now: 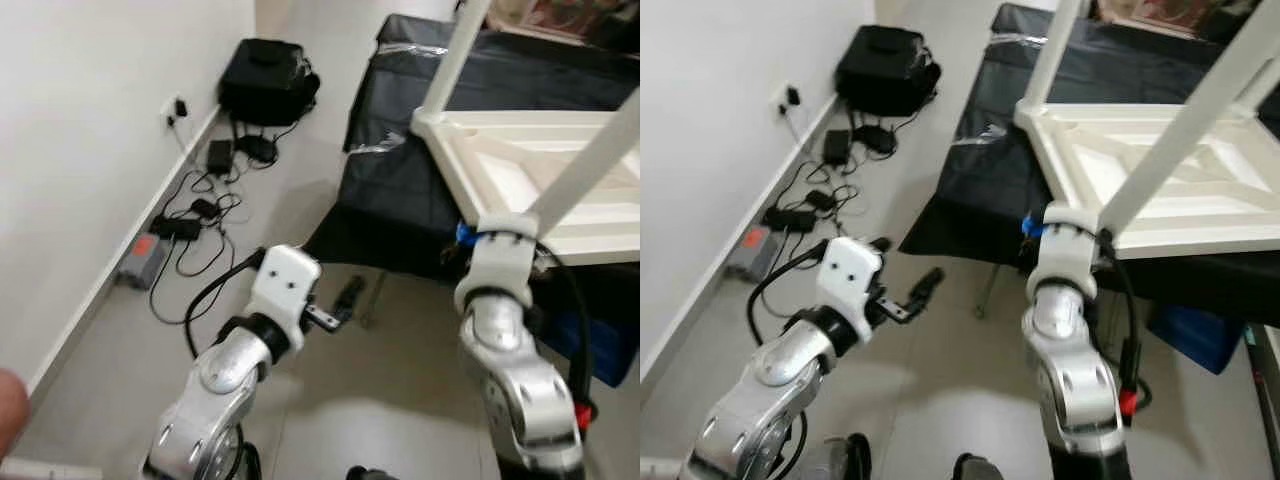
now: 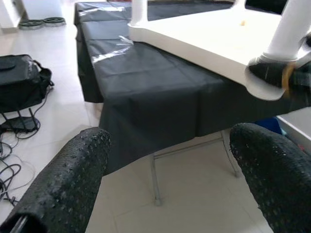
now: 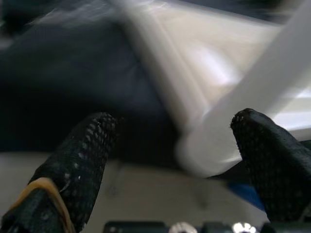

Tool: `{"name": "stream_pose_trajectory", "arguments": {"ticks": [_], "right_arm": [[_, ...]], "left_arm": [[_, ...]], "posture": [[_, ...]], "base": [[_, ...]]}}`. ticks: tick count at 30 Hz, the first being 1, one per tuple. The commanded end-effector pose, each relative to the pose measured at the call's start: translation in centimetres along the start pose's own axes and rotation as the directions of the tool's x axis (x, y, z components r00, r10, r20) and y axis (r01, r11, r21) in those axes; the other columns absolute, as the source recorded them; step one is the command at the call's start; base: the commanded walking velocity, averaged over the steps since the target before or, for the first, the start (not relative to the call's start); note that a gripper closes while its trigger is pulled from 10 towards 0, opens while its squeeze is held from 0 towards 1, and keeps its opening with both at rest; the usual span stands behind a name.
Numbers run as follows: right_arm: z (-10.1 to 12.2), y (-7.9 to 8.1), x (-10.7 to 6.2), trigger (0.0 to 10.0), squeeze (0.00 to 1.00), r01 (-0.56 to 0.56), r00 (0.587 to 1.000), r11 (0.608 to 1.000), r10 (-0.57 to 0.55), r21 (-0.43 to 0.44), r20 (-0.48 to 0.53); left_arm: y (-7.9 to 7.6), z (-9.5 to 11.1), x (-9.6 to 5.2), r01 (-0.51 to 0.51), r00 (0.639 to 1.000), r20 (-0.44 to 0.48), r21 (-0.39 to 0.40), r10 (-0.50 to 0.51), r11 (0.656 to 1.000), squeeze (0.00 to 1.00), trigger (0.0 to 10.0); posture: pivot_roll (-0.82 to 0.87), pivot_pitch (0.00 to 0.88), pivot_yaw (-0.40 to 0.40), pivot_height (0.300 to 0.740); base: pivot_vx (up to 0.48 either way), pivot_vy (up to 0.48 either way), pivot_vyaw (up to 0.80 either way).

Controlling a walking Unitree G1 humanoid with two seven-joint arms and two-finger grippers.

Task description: Building children table

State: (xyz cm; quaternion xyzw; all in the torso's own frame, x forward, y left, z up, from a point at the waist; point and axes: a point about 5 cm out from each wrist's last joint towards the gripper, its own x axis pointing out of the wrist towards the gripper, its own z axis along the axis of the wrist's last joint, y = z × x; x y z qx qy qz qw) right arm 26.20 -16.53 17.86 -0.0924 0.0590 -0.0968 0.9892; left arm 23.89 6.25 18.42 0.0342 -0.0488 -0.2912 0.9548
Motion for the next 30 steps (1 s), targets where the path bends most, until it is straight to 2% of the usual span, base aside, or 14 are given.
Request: {"name": "stream_pose_trajectory", "arguments": {"ticks": [1,3,6,10,17,27,28,29,30], "right_arm": [[-1.2,0.2,-1.4,10.0,0.00,-0.238,0.971,0.971,0.237,0.004,0.017],[-1.2,0.2,-1.4,10.0,0.00,-0.238,0.971,0.971,0.237,0.004,0.017],[-3.0,-0.6,-1.9,10.0,0.00,-0.330,0.944,0.944,0.330,0.022,-0.012],[-4.5,-1.4,-1.8,10.0,0.00,-0.311,0.950,0.950,0.311,0.005,-0.039],[-5.1,0.1,-2.6,10.0,0.00,-0.395,0.917,0.917,0.397,0.050,-0.039],[-5.7,0.3,-2.6,10.0,0.00,-0.455,0.889,0.887,0.457,0.078,-0.018],[-5.8,0.4,-2.7,10.0,0.00,-0.493,0.868,0.866,0.496,0.086,-0.013],[-5.8,0.4,-2.7,10.0,0.00,-0.493,0.868,0.866,0.496,0.086,-0.013],[-5.9,0.7,-2.9,10.0,0.00,-0.556,0.829,0.826,0.559,0.097,-0.005]], "left_arm": [[-0.2,-0.8,-0.4,0.017,1.000,-0.026,-0.006,-0.017,1.000,0.00,10.0],[-0.2,-0.8,-0.4,0.017,1.000,-0.026,-0.006,-0.017,1.000,0.00,10.0],[-0.2,-1.8,-1.1,0.016,0.998,-0.058,-0.007,-0.017,1.000,0.00,10.0],[-0.1,-3.3,-2.3,-0.005,0.994,-0.105,-0.025,0.003,1.000,0.00,10.0],[-0.1,-4.6,-2.6,-0.009,0.988,-0.152,-0.027,0.005,1.000,0.00,10.0],[-0.1,-4.9,-2.5,0.005,0.987,-0.159,-0.001,-0.005,1.000,0.00,10.0],[-0.1,-5.0,-2.5,0.004,0.987,-0.161,0.003,-0.004,1.000,0.00,10.0],[-0.1,-5.0,-2.5,0.004,0.987,-0.161,0.003,-0.004,1.000,0.00,10.0],[-0.1,-5.1,-2.5,0.007,0.987,-0.163,0.005,-0.006,1.000,0.00,10.0]], "posture": [[0.09,0.179,-0.069,0.740],[0.09,0.179,-0.069,0.740],[0.10,0.178,-0.071,0.740],[0.10,0.177,-0.064,0.740],[0.10,0.168,-0.059,0.740],[0.10,0.154,-0.058,0.740],[0.10,0.148,-0.056,0.740],[0.10,0.148,-0.056,0.740],[0.10,0.144,-0.052,0.740]], "base": [[0.000,0.000,0.00],[0.000,0.000,0.00],[0.000,0.000,0.00],[0.000,0.000,0.00],[0.000,0.000,0.00],[0.000,-0.458,0.00],[0.000,-0.454,0.00],[0.000,-0.454,0.00],[0.000,-0.454,0.00]]}}
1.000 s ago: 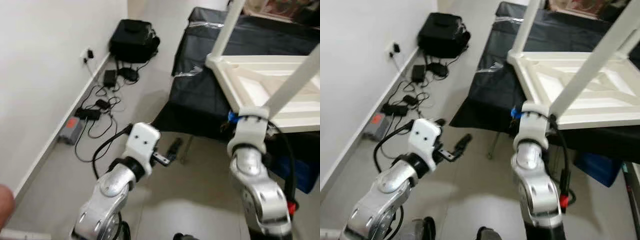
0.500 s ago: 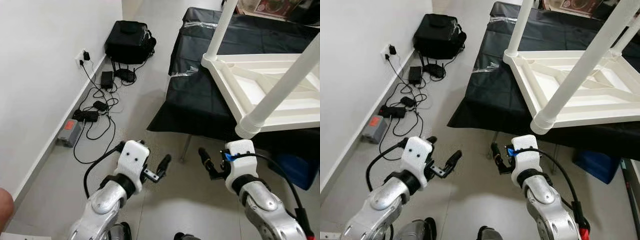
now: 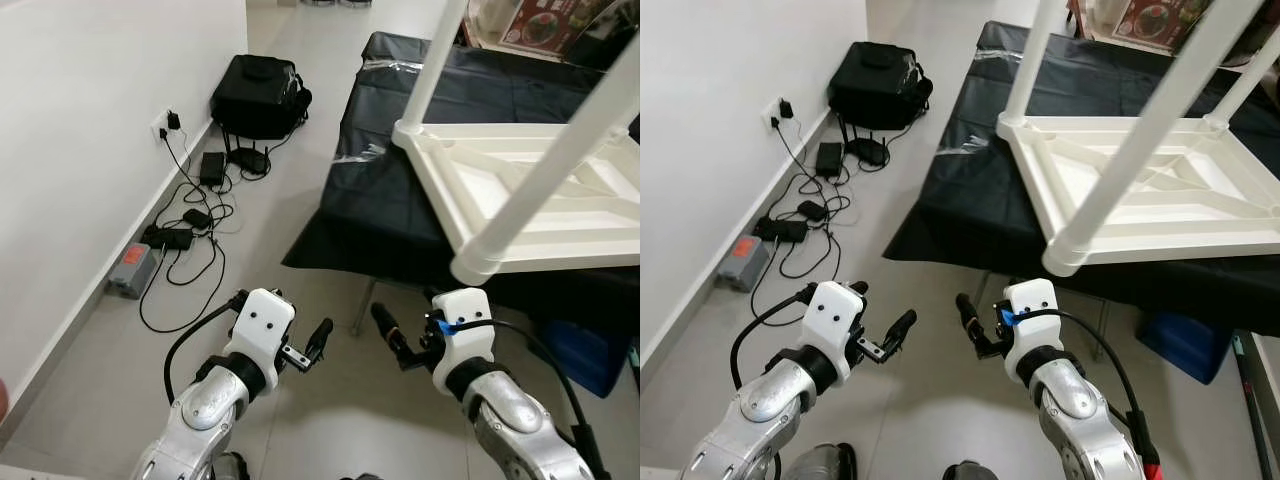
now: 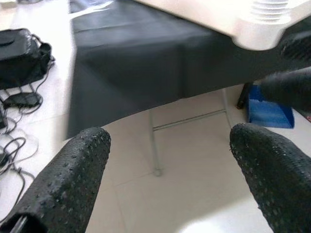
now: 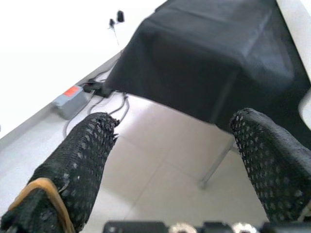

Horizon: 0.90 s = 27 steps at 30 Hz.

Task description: Building children table

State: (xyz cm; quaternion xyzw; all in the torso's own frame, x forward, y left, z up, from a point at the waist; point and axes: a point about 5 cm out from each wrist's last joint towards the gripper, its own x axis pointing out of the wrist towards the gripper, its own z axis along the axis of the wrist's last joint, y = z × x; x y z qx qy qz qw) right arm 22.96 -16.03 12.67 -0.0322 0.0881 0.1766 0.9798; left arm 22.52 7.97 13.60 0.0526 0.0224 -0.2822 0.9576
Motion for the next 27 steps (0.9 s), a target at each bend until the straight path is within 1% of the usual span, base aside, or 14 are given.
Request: {"name": "stream_pose_trajectory", "arguments": {"ticks": [1,2,4,5,6,9,14,15,16,17,18,19,23,27], "right_arm": [[-0.4,-0.1,-0.2,10.0,0.00,-0.033,0.999,0.999,0.033,0.016,-0.010],[-0.6,0.1,-0.4,10.0,0.00,-0.111,0.994,0.993,0.112,0.027,-0.016],[-0.6,0.1,-0.4,10.0,0.00,-0.111,0.994,0.993,0.112,0.027,-0.016],[-0.8,0.3,-0.6,10.0,0.00,-0.190,0.981,0.981,0.191,0.036,-0.026],[-1.0,0.4,-0.8,10.0,0.00,-0.236,0.971,0.971,0.237,0.041,-0.029],[-1.0,0.4,-0.9,10.0,0.00,-0.264,0.964,0.964,0.265,0.020,-0.033],[-0.8,-0.5,-0.4,10.0,0.00,-0.214,0.977,0.977,0.214,-0.003,-0.024],[-0.7,-1.1,0.0,10.0,0.00,-0.171,0.985,0.985,0.170,-0.030,-0.022],[-0.7,-1.1,0.0,10.0,0.00,-0.171,0.985,0.985,0.170,-0.030,-0.022],[-0.5,-1.7,0.3,10.0,0.00,-0.133,0.991,0.990,0.133,-0.048,-0.007],[-0.5,-1.7,0.3,10.0,0.00,-0.133,0.991,0.990,0.133,-0.048,-0.007],[-0.1,-2.2,0.7,10.0,0.00,-0.103,0.995,0.993,0.104,-0.055,0.012],[1.2,-3.1,1.4,10.0,0.00,-0.082,0.994,0.996,0.084,-0.021,0.068],[2.0,-3.6,1.8,10.0,0.00,-0.094,0.991,0.996,0.093,0.006,0.094]], "left_arm": [[-0.3,-0.4,0.0,0.018,1.000,-0.017,0.013,-0.017,1.000,0.00,10.0],[-0.3,-0.6,0.0,0.017,1.000,-0.018,0.013,-0.017,1.000,0.00,10.0],[-0.3,-0.6,0.0,0.017,1.000,-0.018,0.013,-0.017,1.000,0.00,10.0],[-0.3,-0.7,0.0,0.020,1.000,-0.020,0.015,-0.019,1.000,0.00,10.0],[-0.2,-0.8,0.1,0.021,1.000,-0.022,0.015,-0.020,1.000,0.00,10.0],[-0.2,-0.9,0.2,0.019,1.000,-0.025,0.023,-0.019,1.000,0.00,10.0],[-0.1,-0.9,0.2,0.008,1.000,-0.020,0.017,-0.007,1.000,0.00,10.0],[-0.1,-0.9,0.2,0.003,1.000,-0.017,0.005,-0.003,1.000,0.00,10.0],[-0.1,-0.9,0.2,0.003,1.000,-0.017,0.005,-0.003,1.000,0.00,10.0],[0.0,-0.9,0.2,-0.004,1.000,-0.013,-0.009,0.004,1.000,0.00,10.0],[0.0,-0.9,0.2,-0.004,1.000,-0.013,-0.009,0.004,1.000,0.00,10.0],[0.0,-0.9,0.2,-0.008,1.000,-0.011,-0.018,0.007,1.000,0.00,10.0],[0.1,-0.9,0.3,-0.010,1.000,-0.010,-0.024,0.010,1.000,0.00,10.0],[0.1,-0.9,0.3,-0.009,1.000,-0.006,-0.024,0.009,1.000,0.00,10.0]], "posture": [[0.10,0.144,-0.052,0.740],[0.10,0.138,-0.051,0.740],[0.10,0.138,-0.051,0.740],[0.10,0.136,-0.048,0.740],[0.10,0.133,-0.051,0.740],[0.10,0.131,-0.051,0.740],[0.10,0.128,-0.051,0.740],[0.10,0.126,-0.051,0.740],[0.10,0.126,-0.051,0.740],[0.10,0.125,-0.052,0.740],[0.10,0.125,-0.052,0.740],[0.10,0.128,-0.051,0.740],[0.11,0.133,-0.057,0.740],[0.10,0.139,-0.056,0.740]], "base": [[0.000,-0.454,0.00],[0.000,-0.458,0.00],[0.000,-0.458,0.00],[0.000,-0.469,0.00],[0.000,-0.465,0.00],[0.000,-0.469,0.00],[0.000,-0.455,0.00],[0.277,0.000,0.00],[0.277,0.000,0.00],[0.000,0.000,0.00],[0.000,0.000,0.00],[0.000,0.000,0.00],[0.000,0.000,0.00],[0.000,0.000,0.00]]}}
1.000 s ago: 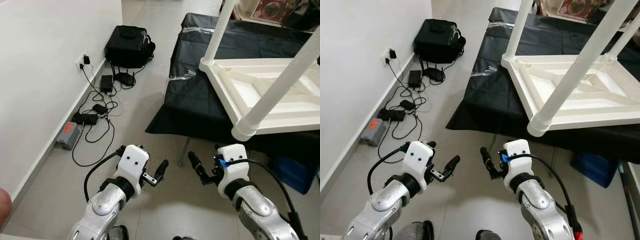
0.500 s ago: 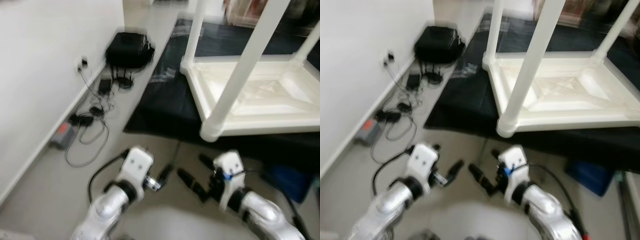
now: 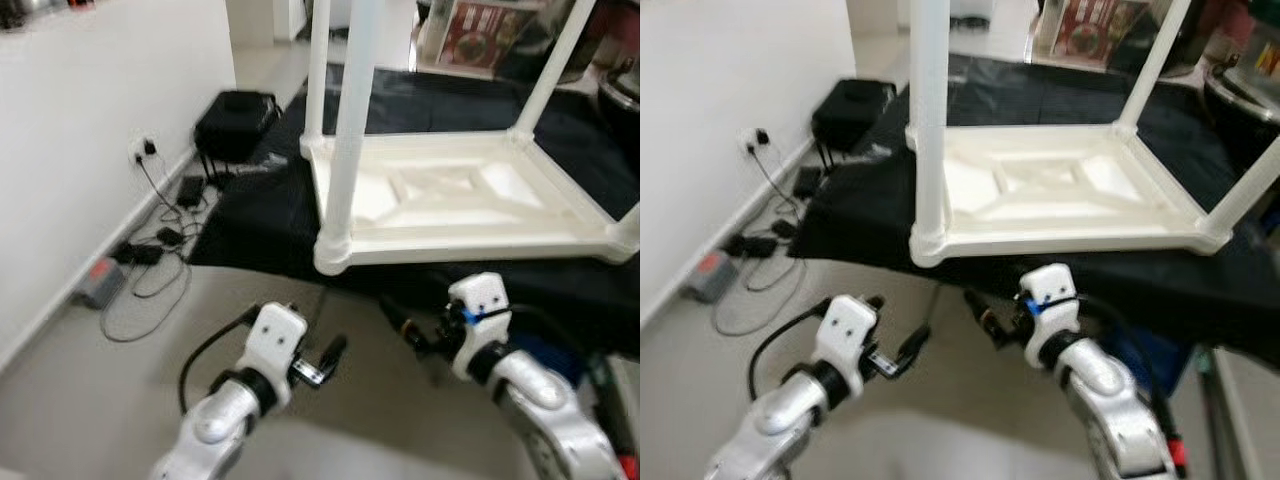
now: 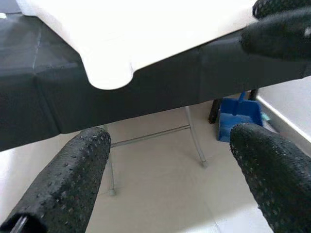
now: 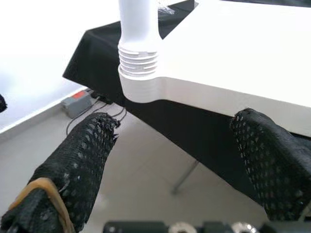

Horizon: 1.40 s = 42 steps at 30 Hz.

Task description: Building children table

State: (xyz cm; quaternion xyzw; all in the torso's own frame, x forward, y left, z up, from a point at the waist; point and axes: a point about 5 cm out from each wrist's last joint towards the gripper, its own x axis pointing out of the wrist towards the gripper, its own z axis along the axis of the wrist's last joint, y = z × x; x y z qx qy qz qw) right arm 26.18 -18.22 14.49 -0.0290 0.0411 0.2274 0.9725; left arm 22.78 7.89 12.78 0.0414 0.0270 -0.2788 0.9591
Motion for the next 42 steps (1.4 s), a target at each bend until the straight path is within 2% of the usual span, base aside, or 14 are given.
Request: {"name": "stream_pose_trajectory", "arguments": {"ticks": [1,6,11,19,23,26,30,32,33,35,36,39,41,42], "right_arm": [[0.6,-0.7,0.3,10.0,0.00,-0.001,1.000,0.999,0.000,0.048,0.017],[1.7,-1.4,0.9,10.0,0.00,-0.004,0.999,0.998,0.001,0.066,0.049],[2.5,-2.0,1.6,10.0,0.00,-0.027,0.997,0.999,0.023,0.045,0.077],[2.2,-2.8,1.5,10.0,0.00,-0.026,0.998,0.999,0.024,0.025,0.057],[1.0,-4.2,0.8,10.0,0.00,0.102,0.994,0.994,-0.103,0.038,0.033],[-0.5,-4.1,0.0,10.0,0.00,0.139,0.990,0.988,-0.140,0.060,0.012],[-1.1,-4.3,-0.5,10.0,0.00,0.172,0.985,0.981,-0.173,0.086,0.004],[-1.9,-5.2,-1.7,10.0,0.00,0.256,0.966,0.963,-0.257,0.089,0.006],[-1.9,-5.2,-1.7,10.0,0.00,0.256,0.966,0.963,-0.257,0.089,0.006],[-1.8,-6.7,-3.1,10.0,0.00,0.382,0.922,0.920,-0.386,0.091,0.034],[-1.1,-7.0,-3.7,10.0,0.00,0.422,0.902,0.902,-0.428,0.088,0.061],[-0.7,-7.0,-4.0,10.0,0.00,0.443,0.890,0.893,-0.449,0.084,0.080],[-0.1,-4.8,-3.9,10.0,0.00,0.404,0.907,0.913,-0.408,0.059,0.104],[-0.1,-4.8,-3.9,10.0,0.00,0.404,0.907,0.913,-0.408,0.059,0.104]], "left_arm": [[0.0,0.0,-0.1,-0.002,1.000,-0.001,0.001,0.002,1.000,0.00,10.0],[0.0,0.1,-0.1,-0.002,1.000,0.002,0.001,0.002,1.000,0.00,10.0],[-0.1,0.3,-0.1,-0.006,1.000,0.008,-0.005,0.006,1.000,0.00,10.0],[-0.1,0.4,-0.1,-0.008,1.000,0.013,-0.011,0.009,1.000,0.00,10.0],[-0.2,0.4,0.0,-0.001,1.000,0.009,-0.001,0.001,1.000,0.00,10.0],[-0.2,0.3,0.0,0.003,1.000,0.006,0.003,-0.003,1.000,0.00,10.0],[-0.2,0.3,0.0,0.003,1.000,0.006,0.003,-0.003,1.000,0.00,10.0],[-0.1,0.3,0.0,0.001,1.000,0.006,0.001,-0.001,1.000,0.00,10.0],[-0.1,0.3,0.0,0.001,1.000,0.006,0.001,-0.001,1.000,0.00,10.0],[0.0,0.3,0.0,-0.005,1.000,0.008,-0.001,0.005,1.000,0.00,10.0],[0.1,0.2,0.0,-0.008,1.000,0.009,-0.002,0.008,1.000,0.00,10.0],[0.1,0.2,-0.1,-0.010,1.000,0.010,-0.002,0.010,1.000,0.00,10.0],[0.2,0.1,0.1,-0.007,1.000,0.011,0.008,0.006,1.000,0.00,10.0],[0.2,0.1,0.1,-0.007,1.000,0.011,0.008,0.006,1.000,0.00,10.0]], "posture": [[0.11,0.142,-0.056,0.740],[0.11,0.142,-0.056,0.740],[0.11,0.158,-0.060,0.740],[0.11,0.163,-0.060,0.740],[0.10,0.164,-0.062,0.740],[0.10,0.167,-0.057,0.740],[0.10,0.162,-0.060,0.740],[0.10,0.162,-0.056,0.740],[0.10,0.162,-0.056,0.740],[0.10,0.160,-0.056,0.740],[0.10,0.154,-0.047,0.740],[0.10,0.154,-0.047,0.740],[0.09,0.130,-0.043,0.740],[0.09,0.130,-0.043,0.740]], "base": [[0.000,0.000,0.00],[0.000,0.000,0.00],[0.000,0.000,0.00],[0.000,0.000,0.00],[0.000,0.000,0.00],[0.000,0.000,0.00],[0.000,0.000,0.00],[0.000,0.000,0.00],[0.000,0.000,0.00],[0.000,0.000,0.00],[0.000,0.000,0.00],[0.000,0.000,0.00],[0.000,0.000,0.00],[0.000,0.000,0.00]]}}
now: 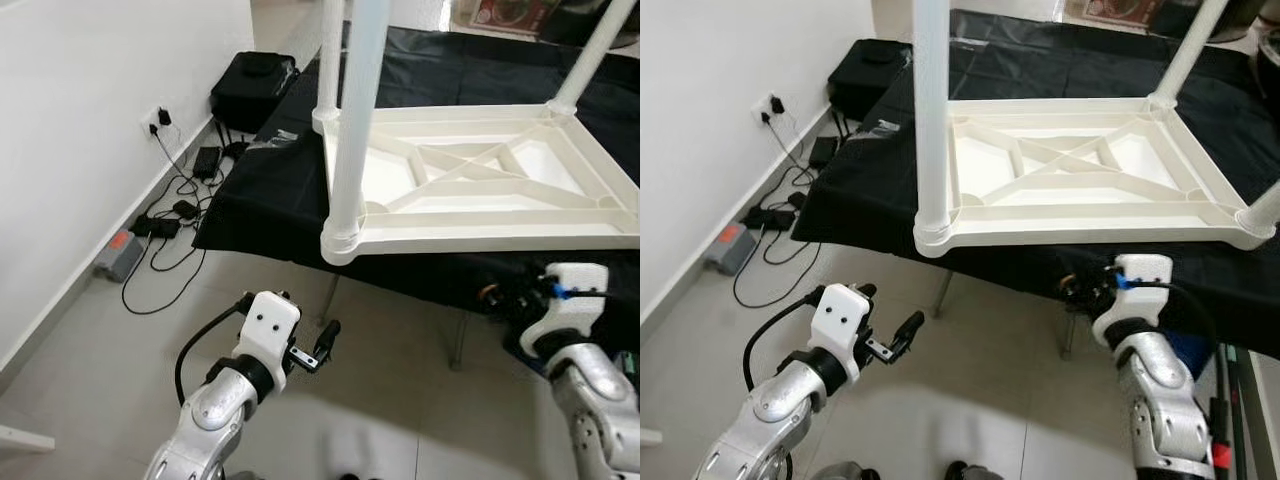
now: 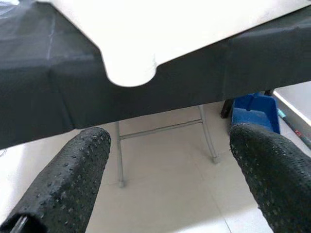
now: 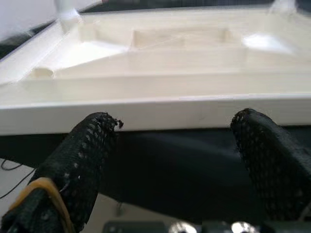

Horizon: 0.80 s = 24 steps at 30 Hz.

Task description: Building children table

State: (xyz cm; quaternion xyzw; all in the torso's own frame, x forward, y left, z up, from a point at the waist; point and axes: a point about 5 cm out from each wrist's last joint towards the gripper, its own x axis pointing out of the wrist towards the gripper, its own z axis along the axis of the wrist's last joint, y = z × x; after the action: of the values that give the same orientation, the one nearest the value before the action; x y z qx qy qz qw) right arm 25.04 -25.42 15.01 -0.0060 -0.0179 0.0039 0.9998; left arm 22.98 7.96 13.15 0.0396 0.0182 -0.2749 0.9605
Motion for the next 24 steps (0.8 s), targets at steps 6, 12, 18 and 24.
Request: {"name": "stream_pose_trajectory", "arguments": {"ticks": [6,12,18,24], "right_arm": [[-1.0,6.0,-1.7,10.0,0.00,-0.171,0.985,0.985,0.171,0.011,-0.011],[-2.7,8.8,-1.0,10.0,0.00,-0.222,0.974,0.975,0.222,0.014,-0.043],[-3.3,9.2,0.2,10.0,0.00,-0.240,0.970,0.970,0.238,-0.041,-0.045],[-3.6,9.6,0.7,10.0,0.00,-0.236,0.971,0.971,0.234,-0.040,-0.052]], "left_arm": [[0.2,-0.5,0.3,0.005,1.000,-0.001,0.026,-0.005,1.000,0.00,10.0],[0.4,-1.2,1.1,0.016,1.000,-0.014,0.044,-0.016,0.999,0.00,10.0],[0.8,-1.9,1.8,0.008,1.000,-0.029,0.039,-0.007,0.999,0.00,10.0],[1.1,-2.2,2.3,-0.011,0.999,-0.030,0.029,0.012,1.000,0.00,10.0]], "posture": [[0.09,0.090,-0.044,0.740],[0.09,0.028,-0.046,0.740],[0.09,0.000,-0.045,0.740],[0.09,0.000,-0.046,0.740]], "base": [[0.000,-0.146,0.00],[0.000,-0.472,0.00],[0.000,-0.394,0.00],[0.000,0.000,0.00]]}}
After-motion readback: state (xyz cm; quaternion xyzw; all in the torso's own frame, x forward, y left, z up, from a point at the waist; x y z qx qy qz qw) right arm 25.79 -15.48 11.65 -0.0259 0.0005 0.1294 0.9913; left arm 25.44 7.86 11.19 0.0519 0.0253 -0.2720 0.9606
